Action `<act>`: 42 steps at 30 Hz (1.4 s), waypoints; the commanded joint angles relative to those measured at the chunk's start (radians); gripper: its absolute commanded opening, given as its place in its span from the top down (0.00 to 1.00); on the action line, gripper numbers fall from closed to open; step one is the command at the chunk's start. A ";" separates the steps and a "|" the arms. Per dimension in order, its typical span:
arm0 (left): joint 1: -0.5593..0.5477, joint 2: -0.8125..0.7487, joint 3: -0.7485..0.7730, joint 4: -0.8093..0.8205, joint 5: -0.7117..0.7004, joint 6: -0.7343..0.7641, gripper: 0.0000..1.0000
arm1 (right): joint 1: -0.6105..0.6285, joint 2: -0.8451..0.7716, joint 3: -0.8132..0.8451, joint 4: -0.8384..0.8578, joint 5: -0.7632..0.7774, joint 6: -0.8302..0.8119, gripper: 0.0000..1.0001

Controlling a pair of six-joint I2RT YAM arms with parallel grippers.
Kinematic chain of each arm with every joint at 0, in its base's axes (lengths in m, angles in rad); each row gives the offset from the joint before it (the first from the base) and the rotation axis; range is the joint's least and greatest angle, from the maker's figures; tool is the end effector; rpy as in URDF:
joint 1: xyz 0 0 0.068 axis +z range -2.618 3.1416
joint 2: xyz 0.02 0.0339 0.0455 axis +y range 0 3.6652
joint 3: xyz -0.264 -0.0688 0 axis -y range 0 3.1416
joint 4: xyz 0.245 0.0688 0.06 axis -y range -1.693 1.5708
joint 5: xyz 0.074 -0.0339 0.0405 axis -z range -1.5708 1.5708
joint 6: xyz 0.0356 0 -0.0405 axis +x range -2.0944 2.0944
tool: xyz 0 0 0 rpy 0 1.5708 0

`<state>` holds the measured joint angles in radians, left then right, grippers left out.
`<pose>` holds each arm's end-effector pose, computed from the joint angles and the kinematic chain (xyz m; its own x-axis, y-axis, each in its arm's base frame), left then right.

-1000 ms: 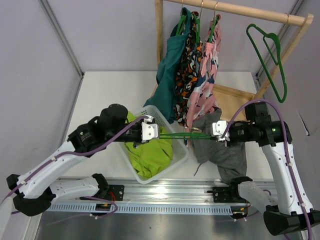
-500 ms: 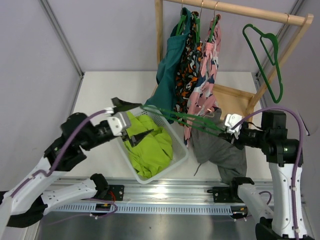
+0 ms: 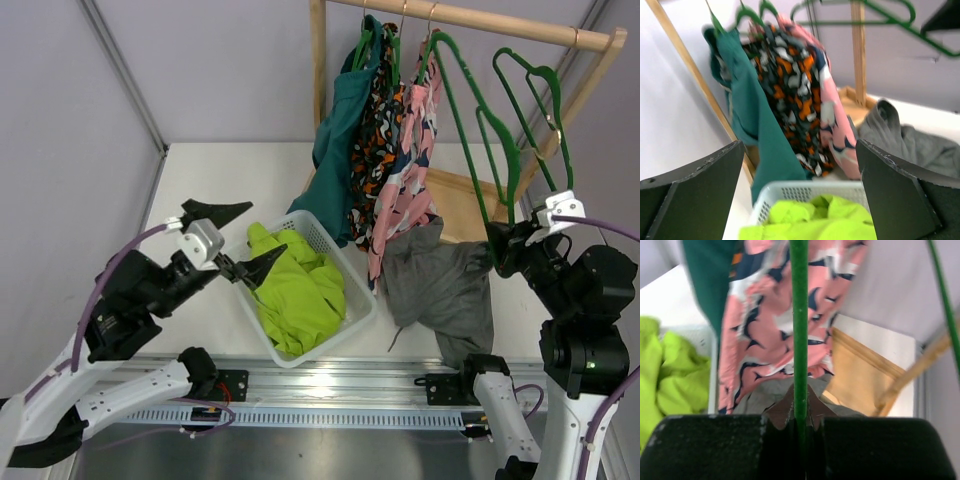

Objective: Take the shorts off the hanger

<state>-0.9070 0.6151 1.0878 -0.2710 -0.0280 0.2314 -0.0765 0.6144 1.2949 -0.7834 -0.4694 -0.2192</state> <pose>0.0640 -0.0802 0.4528 0.2968 -0.0074 -0.9549 0.7216 0.6567 0.2192 0.0632 0.0113 0.4556 -0.0172 -0.1932 -0.9810 -0.3936 0.9032 -0.1709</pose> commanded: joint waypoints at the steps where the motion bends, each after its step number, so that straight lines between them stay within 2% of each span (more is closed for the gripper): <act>1: 0.005 -0.005 -0.042 0.050 -0.018 -0.060 0.01 | -0.002 0.010 0.034 0.049 0.199 0.153 1.00; 7: 0.005 -0.006 -0.075 0.075 -0.003 -0.075 0.01 | -0.002 0.050 0.015 -0.048 0.259 0.143 1.00; 12: 0.005 0.006 -0.091 0.087 0.019 -0.084 0.01 | -0.002 0.159 0.059 -0.080 0.319 0.092 1.00; 15: 0.005 0.021 -0.097 0.099 0.020 -0.093 0.01 | -0.002 0.261 0.133 -0.057 0.324 0.078 1.00; 19: 0.005 0.038 -0.104 0.115 0.062 -0.113 0.01 | -0.003 0.451 0.315 -0.063 0.327 0.099 1.00; 23: 0.006 0.031 -0.115 0.124 0.054 -0.135 0.01 | -0.003 0.640 0.554 -0.112 0.318 0.101 1.00; 27: 0.005 0.002 -0.127 0.124 0.039 -0.149 0.01 | -0.008 0.815 0.708 -0.181 0.296 0.115 1.00; 36: 0.005 -0.003 -0.150 0.134 0.042 -0.175 0.01 | -0.040 0.930 0.784 -0.227 0.258 0.127 1.00; 39: 0.005 0.008 -0.152 0.144 0.051 -0.178 0.01 | -0.048 0.927 0.755 -0.243 0.242 0.109 0.94; 42: 0.005 0.020 -0.151 0.150 0.062 -0.182 0.01 | -0.048 0.894 0.716 -0.246 0.230 0.083 0.71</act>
<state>-0.9066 0.6247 0.9413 -0.1726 0.0120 0.0742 -0.1211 1.5517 2.0205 -1.0386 -0.2073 -0.1104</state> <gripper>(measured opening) 0.991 0.212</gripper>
